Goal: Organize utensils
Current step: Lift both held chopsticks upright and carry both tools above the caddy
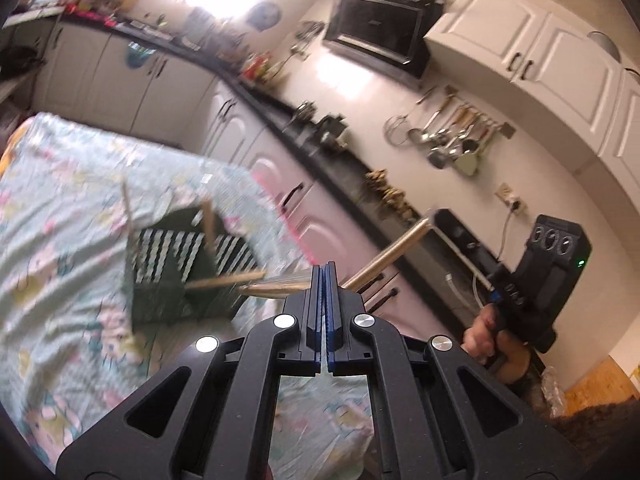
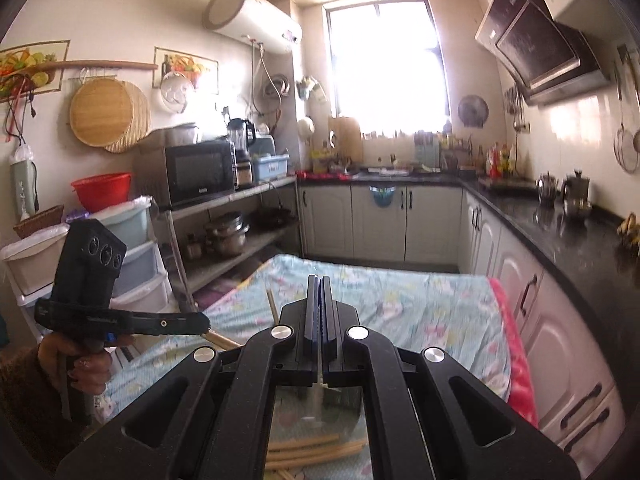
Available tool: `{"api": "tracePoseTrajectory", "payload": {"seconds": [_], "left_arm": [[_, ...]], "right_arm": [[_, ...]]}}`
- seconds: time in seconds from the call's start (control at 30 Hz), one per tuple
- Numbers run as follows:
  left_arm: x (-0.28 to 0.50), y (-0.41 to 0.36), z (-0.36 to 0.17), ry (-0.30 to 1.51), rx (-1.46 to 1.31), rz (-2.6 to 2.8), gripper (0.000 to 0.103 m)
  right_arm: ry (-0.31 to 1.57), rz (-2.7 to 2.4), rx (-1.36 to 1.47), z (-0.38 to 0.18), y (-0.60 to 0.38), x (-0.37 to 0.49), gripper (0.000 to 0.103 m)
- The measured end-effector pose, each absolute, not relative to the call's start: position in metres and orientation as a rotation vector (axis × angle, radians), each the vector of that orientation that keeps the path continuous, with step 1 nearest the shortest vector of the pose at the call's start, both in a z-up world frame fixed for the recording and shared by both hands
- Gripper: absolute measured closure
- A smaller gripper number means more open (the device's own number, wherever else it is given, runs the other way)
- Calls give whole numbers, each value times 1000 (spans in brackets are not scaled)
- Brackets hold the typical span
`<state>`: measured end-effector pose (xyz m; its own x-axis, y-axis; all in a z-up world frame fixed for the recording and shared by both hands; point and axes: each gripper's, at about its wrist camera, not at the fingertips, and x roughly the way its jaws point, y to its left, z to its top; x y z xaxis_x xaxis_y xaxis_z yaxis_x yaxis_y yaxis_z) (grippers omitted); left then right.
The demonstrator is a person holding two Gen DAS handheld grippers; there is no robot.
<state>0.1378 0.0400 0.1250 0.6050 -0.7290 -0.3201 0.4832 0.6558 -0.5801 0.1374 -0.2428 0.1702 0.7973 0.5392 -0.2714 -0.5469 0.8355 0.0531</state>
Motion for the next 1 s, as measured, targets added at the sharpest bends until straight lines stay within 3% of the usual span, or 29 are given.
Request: {"api": "tracePoseTrajectory", "payload": {"seconds": [0.53, 1.0], "left_arm": [[154, 51, 235, 393, -382, -706, 103], [197, 49, 214, 501, -396, -663, 103]], "right_arm": [[166, 575, -11, 235, -232, 181, 102], [201, 548, -19, 219, -223, 218, 102]]}}
